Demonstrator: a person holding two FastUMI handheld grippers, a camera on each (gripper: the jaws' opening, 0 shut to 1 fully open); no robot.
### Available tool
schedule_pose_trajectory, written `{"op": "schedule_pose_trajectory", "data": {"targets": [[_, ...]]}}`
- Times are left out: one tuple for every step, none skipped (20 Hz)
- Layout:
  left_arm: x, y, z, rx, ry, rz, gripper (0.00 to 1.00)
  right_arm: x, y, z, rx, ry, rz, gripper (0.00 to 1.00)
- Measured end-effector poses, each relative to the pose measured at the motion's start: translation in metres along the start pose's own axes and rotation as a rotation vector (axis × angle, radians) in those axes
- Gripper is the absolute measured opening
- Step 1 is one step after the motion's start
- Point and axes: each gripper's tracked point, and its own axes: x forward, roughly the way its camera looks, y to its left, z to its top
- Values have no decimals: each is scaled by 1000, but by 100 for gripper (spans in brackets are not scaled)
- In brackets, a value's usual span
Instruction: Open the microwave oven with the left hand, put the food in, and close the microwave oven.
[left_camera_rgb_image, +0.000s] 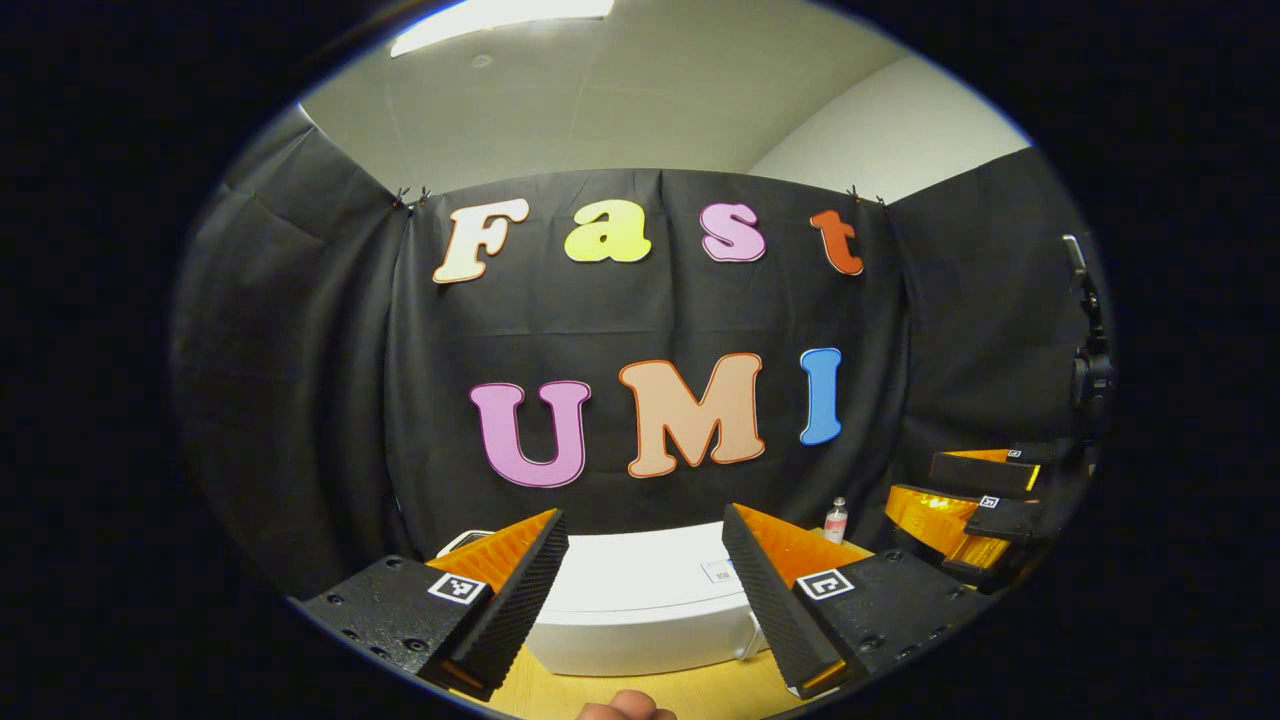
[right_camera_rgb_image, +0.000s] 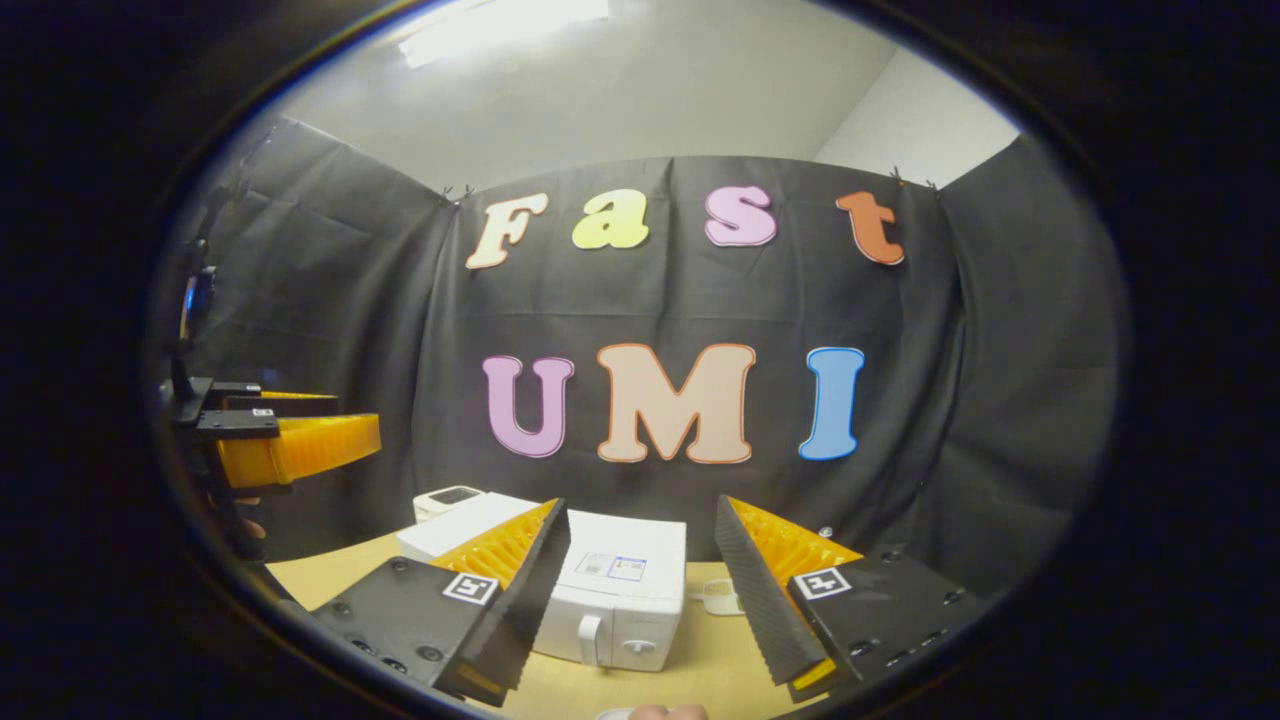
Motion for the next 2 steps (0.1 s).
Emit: {"op": "schedule_pose_trajectory", "data": {"targets": [[-1,1,1,-1,1,3,97,1,0,1,3,-3,1,87],[-1,2,0,0,3,9,97,1,-2,2,6,-5,0,87]]}}
